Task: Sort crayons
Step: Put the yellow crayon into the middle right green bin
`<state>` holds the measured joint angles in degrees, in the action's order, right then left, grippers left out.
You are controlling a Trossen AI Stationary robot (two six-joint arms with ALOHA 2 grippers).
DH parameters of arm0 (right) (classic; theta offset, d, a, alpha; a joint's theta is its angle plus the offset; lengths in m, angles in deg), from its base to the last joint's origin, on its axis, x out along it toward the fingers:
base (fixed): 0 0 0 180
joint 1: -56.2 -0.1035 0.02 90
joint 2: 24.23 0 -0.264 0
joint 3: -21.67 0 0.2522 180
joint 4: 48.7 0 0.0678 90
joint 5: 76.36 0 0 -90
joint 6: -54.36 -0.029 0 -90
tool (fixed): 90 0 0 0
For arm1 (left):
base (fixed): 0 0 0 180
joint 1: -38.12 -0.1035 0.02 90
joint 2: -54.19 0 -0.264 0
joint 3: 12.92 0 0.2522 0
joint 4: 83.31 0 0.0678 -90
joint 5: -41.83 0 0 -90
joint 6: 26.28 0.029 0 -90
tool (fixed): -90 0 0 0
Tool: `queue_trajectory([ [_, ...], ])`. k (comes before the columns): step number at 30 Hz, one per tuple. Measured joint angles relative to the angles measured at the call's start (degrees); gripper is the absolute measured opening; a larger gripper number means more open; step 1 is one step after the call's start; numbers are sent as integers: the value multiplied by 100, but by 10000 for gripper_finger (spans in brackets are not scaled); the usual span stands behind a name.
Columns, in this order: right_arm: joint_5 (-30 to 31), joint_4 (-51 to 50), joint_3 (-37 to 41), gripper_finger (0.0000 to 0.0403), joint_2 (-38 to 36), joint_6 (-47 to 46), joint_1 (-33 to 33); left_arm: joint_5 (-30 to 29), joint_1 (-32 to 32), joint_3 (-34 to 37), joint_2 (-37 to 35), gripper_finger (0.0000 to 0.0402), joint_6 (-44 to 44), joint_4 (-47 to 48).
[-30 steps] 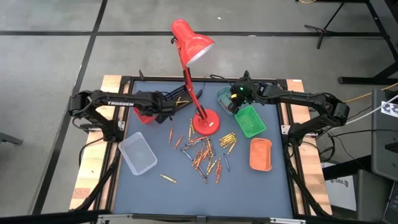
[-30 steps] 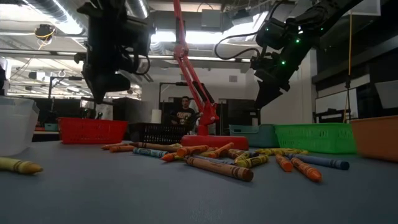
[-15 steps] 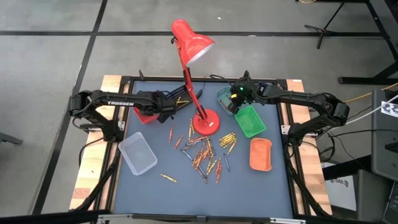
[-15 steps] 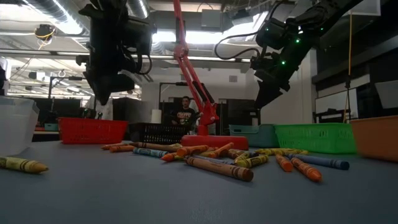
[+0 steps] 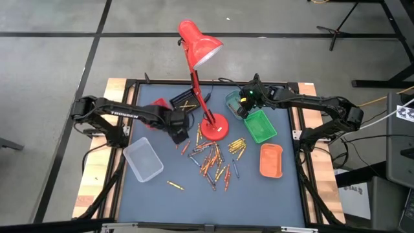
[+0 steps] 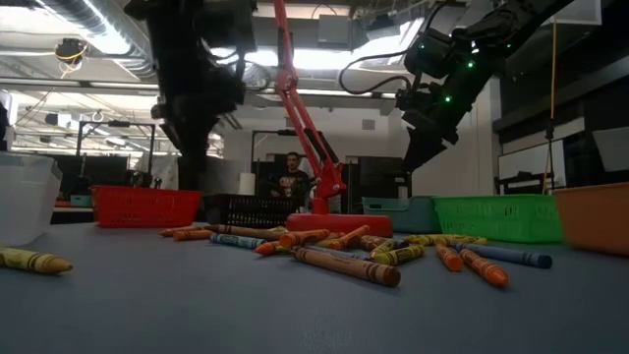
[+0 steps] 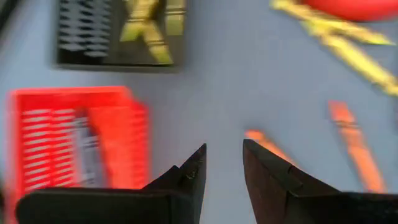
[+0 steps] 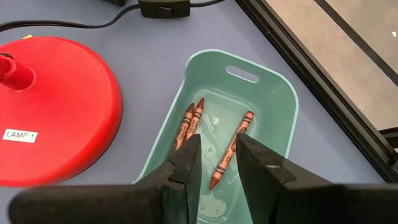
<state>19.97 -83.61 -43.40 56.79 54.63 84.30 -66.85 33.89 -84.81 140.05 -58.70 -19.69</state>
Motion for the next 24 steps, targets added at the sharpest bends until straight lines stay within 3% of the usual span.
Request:
queue_trajectory([
  [8, 1, -2, 0, 99, 0, 0, 0, 644, 1075, 0, 0, 89, -46, -850],
  [24, 0, -4, 2, 99, 1, -330, 0, 634, 3512, -2, 95, 89, -39, -1378],
])
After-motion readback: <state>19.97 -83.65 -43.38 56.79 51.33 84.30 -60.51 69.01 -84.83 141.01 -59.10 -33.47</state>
